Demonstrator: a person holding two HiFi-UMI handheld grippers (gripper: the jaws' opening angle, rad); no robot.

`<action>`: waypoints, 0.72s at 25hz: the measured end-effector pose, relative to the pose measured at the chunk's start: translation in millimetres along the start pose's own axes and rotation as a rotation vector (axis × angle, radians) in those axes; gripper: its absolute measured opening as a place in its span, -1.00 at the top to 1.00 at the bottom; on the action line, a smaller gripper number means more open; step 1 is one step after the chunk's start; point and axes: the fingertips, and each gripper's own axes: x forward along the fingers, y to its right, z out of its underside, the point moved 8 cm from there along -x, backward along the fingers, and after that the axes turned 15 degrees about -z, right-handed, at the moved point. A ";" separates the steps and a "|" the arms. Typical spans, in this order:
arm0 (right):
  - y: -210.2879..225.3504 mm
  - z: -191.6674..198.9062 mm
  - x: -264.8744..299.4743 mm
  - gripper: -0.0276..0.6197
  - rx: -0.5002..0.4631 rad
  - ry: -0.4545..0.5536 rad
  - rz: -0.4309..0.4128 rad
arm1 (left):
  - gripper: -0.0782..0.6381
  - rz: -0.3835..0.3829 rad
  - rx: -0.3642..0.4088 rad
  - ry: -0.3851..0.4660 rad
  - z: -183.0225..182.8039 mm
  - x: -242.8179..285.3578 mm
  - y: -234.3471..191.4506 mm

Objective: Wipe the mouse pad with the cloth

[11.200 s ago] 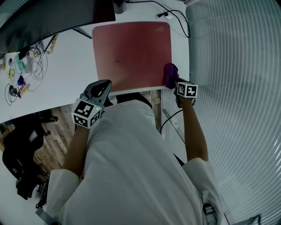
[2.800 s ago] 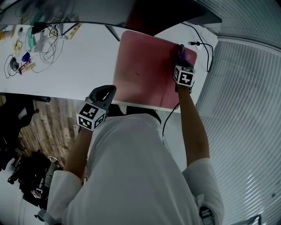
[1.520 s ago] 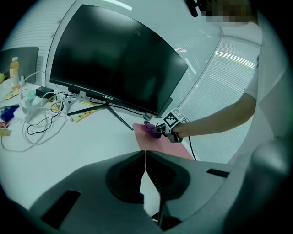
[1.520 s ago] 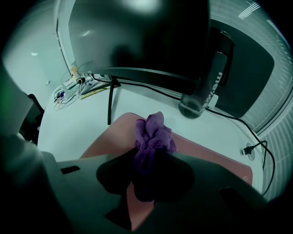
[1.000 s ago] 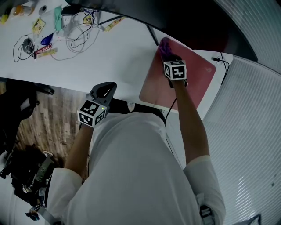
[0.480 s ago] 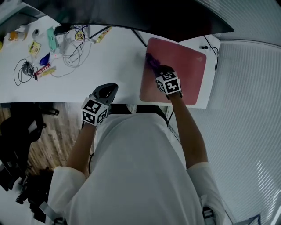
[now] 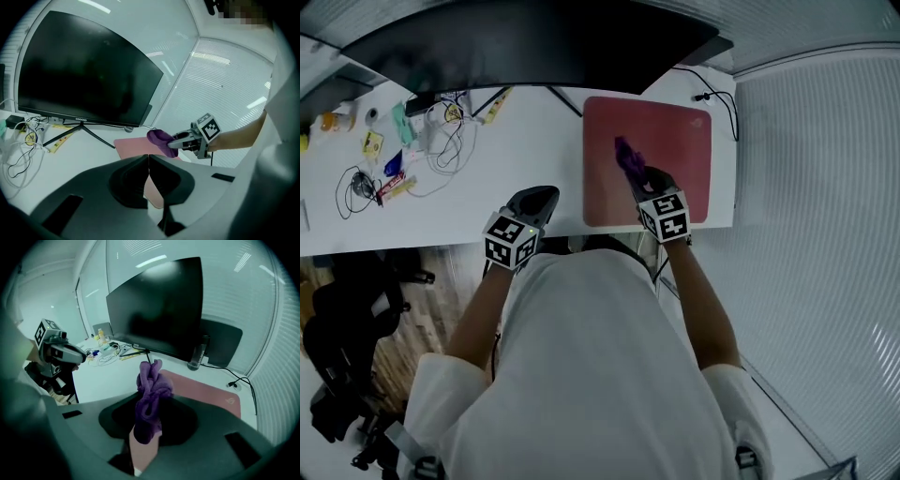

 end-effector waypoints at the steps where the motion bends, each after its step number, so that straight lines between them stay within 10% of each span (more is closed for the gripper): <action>1: -0.5 2.4 -8.3 0.56 0.012 0.025 0.012 | 0.73 -0.003 0.001 0.003 -1.9 0.4 5.7; 18: -20.2 74.8 -156.9 0.56 0.083 0.284 0.017 | 0.73 -0.079 -0.013 0.121 12.2 -31.7 152.5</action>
